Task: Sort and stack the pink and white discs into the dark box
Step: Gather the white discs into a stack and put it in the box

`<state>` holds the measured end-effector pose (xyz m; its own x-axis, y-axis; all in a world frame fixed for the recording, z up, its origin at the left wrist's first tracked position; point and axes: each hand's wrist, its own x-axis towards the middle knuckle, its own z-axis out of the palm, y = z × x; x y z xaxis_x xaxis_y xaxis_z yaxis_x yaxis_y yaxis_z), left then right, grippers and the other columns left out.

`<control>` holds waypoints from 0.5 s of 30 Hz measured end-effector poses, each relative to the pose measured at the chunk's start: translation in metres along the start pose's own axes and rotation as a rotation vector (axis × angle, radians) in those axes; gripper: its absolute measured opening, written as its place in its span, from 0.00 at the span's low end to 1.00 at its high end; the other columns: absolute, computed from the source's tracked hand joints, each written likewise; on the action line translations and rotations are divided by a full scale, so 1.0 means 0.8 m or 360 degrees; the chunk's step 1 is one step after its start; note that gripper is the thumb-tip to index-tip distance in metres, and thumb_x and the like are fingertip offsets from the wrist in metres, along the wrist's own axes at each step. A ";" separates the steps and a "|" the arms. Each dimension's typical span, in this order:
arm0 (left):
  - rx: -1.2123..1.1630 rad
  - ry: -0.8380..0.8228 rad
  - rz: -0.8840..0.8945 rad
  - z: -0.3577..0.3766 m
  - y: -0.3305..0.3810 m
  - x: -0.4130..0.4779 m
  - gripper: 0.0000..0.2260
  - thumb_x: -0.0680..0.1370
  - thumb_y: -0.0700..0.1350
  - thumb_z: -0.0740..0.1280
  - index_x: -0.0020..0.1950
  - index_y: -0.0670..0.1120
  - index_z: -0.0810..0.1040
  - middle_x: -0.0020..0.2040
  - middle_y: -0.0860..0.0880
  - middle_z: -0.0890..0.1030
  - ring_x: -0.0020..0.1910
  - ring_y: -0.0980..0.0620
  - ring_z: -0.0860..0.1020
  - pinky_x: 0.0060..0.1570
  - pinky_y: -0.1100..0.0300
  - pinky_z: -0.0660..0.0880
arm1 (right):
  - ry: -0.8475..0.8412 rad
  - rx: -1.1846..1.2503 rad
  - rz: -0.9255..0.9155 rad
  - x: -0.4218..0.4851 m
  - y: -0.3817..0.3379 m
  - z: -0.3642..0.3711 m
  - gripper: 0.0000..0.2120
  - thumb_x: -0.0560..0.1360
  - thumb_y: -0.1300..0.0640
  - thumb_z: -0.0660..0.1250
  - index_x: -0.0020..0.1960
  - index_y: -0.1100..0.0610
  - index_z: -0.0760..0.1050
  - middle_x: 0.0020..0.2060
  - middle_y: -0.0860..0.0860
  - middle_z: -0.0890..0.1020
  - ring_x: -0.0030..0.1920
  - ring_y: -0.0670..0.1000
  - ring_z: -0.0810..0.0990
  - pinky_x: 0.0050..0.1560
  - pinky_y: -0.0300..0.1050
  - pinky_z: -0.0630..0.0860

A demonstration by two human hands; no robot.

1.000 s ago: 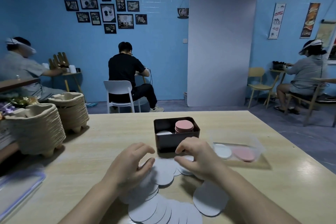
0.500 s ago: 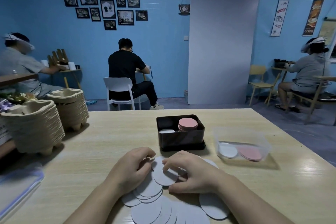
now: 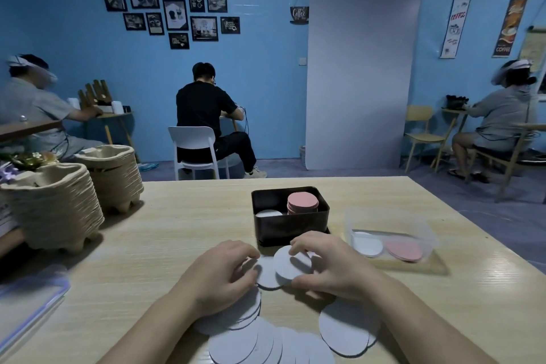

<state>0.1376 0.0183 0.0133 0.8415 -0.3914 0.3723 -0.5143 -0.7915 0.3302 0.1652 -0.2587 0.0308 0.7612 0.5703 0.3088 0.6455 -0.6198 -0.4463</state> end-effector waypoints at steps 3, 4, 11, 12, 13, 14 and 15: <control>0.0088 -0.0167 -0.0007 0.004 0.014 0.010 0.24 0.73 0.66 0.64 0.67 0.60 0.72 0.61 0.63 0.74 0.60 0.61 0.71 0.59 0.58 0.72 | 0.0060 -0.0014 0.0051 -0.009 0.008 0.005 0.20 0.68 0.38 0.75 0.56 0.45 0.78 0.58 0.38 0.77 0.59 0.40 0.76 0.58 0.40 0.75; 0.0093 -0.0189 -0.0014 0.007 0.016 0.012 0.27 0.72 0.67 0.65 0.69 0.60 0.71 0.63 0.64 0.73 0.62 0.62 0.70 0.61 0.58 0.71 | 0.0086 -0.0014 0.0047 -0.012 0.010 0.009 0.20 0.69 0.38 0.75 0.56 0.45 0.77 0.58 0.37 0.77 0.58 0.40 0.75 0.58 0.40 0.75; -0.0103 -0.0050 -0.0083 0.028 0.003 0.010 0.27 0.70 0.62 0.69 0.68 0.60 0.73 0.60 0.66 0.73 0.62 0.64 0.71 0.61 0.65 0.70 | 0.0141 -0.0040 -0.0009 -0.018 0.014 0.020 0.18 0.70 0.39 0.73 0.56 0.45 0.76 0.60 0.38 0.76 0.62 0.39 0.74 0.61 0.38 0.73; -0.0125 -0.0034 -0.0087 0.030 0.001 0.010 0.27 0.69 0.62 0.69 0.67 0.60 0.73 0.60 0.65 0.74 0.62 0.64 0.71 0.62 0.64 0.70 | 0.0149 -0.0042 -0.0009 -0.019 0.015 0.021 0.18 0.70 0.39 0.73 0.56 0.46 0.76 0.60 0.39 0.76 0.62 0.39 0.74 0.61 0.38 0.72; -0.0144 -0.0022 -0.0090 0.032 0.000 0.010 0.26 0.69 0.62 0.69 0.66 0.60 0.74 0.60 0.65 0.75 0.61 0.64 0.72 0.62 0.62 0.71 | 0.0158 -0.0039 -0.0008 -0.019 0.016 0.022 0.18 0.70 0.40 0.74 0.55 0.46 0.76 0.61 0.39 0.76 0.63 0.38 0.73 0.61 0.38 0.72; -0.0159 -0.0012 -0.0087 0.033 0.000 0.011 0.25 0.69 0.62 0.70 0.65 0.60 0.74 0.59 0.64 0.76 0.60 0.63 0.73 0.61 0.60 0.72 | 0.0168 -0.0035 -0.0001 -0.020 0.016 0.023 0.18 0.70 0.40 0.74 0.55 0.45 0.76 0.61 0.40 0.76 0.64 0.38 0.73 0.62 0.38 0.72; -0.0172 0.0001 -0.0084 0.034 -0.001 0.010 0.23 0.69 0.62 0.70 0.63 0.60 0.74 0.57 0.63 0.77 0.59 0.62 0.74 0.59 0.59 0.74 | 0.0178 -0.0026 0.0007 -0.020 0.017 0.023 0.18 0.70 0.40 0.74 0.54 0.45 0.75 0.61 0.40 0.76 0.64 0.37 0.73 0.62 0.38 0.72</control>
<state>0.1494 0.0030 -0.0072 0.8679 -0.3502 0.3524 -0.4840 -0.7558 0.4410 0.1606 -0.2668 0.0041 0.7658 0.5043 0.3992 0.6423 -0.6315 -0.4344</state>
